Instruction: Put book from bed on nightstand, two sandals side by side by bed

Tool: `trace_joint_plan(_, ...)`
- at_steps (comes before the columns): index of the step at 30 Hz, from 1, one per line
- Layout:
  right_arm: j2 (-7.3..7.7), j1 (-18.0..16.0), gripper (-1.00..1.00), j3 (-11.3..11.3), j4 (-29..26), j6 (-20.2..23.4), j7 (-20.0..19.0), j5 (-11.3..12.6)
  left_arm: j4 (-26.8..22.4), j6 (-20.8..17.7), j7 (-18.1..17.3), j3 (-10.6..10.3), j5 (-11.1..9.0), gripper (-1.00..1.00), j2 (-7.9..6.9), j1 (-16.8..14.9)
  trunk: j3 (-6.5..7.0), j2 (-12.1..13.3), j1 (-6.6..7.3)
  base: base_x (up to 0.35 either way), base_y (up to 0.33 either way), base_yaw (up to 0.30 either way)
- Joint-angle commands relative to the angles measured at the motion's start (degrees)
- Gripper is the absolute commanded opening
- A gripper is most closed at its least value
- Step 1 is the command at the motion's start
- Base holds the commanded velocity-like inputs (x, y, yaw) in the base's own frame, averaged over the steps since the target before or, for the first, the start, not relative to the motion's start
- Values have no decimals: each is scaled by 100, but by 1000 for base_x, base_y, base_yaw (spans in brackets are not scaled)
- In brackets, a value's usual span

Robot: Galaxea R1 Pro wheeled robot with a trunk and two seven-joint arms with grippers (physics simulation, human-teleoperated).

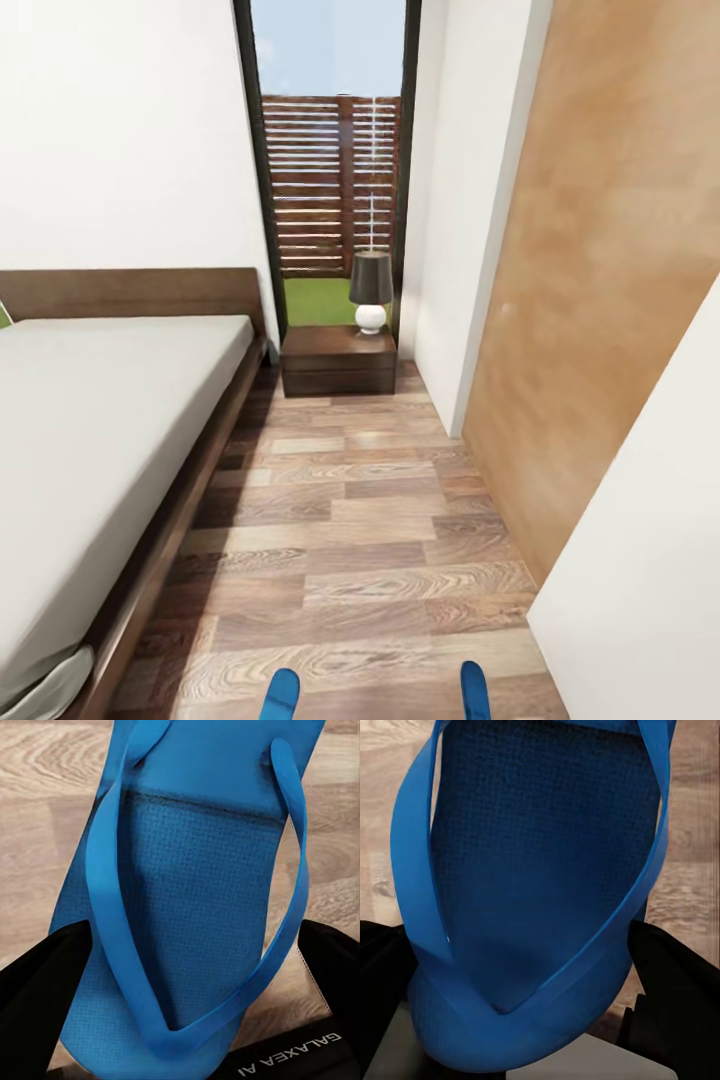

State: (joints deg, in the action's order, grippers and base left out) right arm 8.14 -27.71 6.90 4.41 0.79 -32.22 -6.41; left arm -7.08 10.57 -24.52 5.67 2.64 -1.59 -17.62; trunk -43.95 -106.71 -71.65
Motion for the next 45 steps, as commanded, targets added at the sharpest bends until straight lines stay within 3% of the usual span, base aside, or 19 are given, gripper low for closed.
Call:
trace_joint_plan(1,3,-6,-100,56,8,9,-14,-53,5,15,-26,48,26,-100,0,-4,-5,-2,-3,331,-102,0)
trace_joint_plan(10,3,-6,-100,52,8,9,-14,-53,5,15,-26,53,26,-100,1,-4,-5,-2,-3,296,-138,0)
trace_joint_plan(45,3,-6,-100,49,8,9,-13,-54,5,15,-26,53,26,-100,1,-4,-5,-2,-3,316,-2,0)
